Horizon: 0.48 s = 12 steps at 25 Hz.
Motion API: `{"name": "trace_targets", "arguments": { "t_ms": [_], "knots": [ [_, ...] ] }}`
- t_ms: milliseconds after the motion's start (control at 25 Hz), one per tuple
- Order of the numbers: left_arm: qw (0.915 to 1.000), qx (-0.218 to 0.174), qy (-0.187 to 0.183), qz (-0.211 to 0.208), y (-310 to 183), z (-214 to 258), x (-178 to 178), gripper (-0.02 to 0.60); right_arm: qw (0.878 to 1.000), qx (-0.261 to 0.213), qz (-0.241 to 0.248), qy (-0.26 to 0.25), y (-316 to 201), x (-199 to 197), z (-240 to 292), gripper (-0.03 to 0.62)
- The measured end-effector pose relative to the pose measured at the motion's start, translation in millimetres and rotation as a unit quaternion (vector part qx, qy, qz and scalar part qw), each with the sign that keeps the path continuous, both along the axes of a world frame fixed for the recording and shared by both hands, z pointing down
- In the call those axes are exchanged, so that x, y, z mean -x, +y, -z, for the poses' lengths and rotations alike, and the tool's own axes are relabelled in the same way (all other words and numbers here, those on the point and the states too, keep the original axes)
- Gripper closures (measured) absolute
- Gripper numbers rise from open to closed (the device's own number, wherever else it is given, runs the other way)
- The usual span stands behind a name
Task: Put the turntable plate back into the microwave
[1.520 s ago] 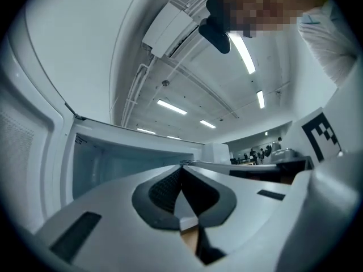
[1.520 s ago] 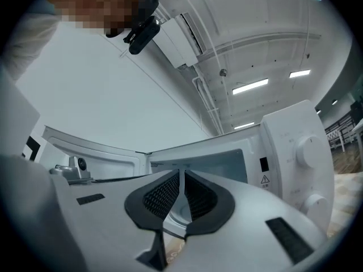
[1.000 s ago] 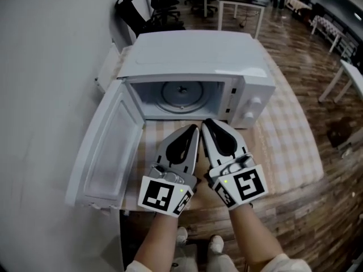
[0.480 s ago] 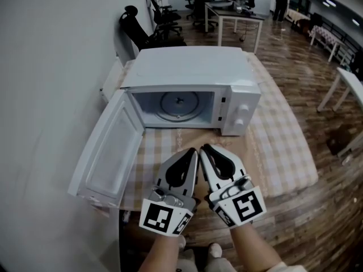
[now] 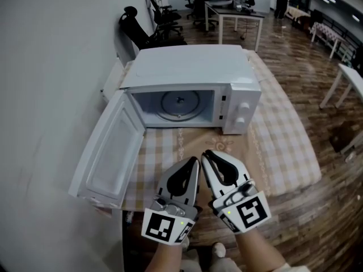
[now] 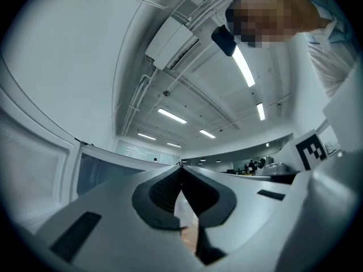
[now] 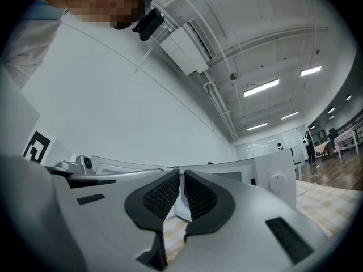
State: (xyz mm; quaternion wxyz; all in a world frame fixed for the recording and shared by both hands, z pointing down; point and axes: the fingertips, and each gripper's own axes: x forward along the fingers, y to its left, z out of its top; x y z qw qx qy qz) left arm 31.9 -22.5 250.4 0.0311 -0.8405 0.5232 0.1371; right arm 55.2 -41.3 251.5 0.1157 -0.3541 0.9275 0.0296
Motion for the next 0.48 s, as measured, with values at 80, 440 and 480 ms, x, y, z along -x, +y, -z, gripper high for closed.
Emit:
{"name": "trace_targets", "arguments": {
  "t_ms": [80, 440, 480],
  "knots": [
    [1.0000, 0.001, 0.002, 0.002, 1.7, -1.2, 1.1, 0.580, 1.000, 0.000, 0.001, -0.002, 0.8, -1.3, -0.1, 0.545],
    [0.9999, 0.011, -0.002, 0.004, 3.9, -9.3, 3.6, 0.580, 1.000, 0.011, 0.005, 0.003, 3.0, -0.6, -8.9, 0.545],
    [0.9999, 0.010, -0.002, 0.005, 3.8, -9.1, 4.4, 0.580, 1.000, 0.013, 0.004, 0.004, 2.8, -0.7, -9.8, 0.545]
  ]
}}
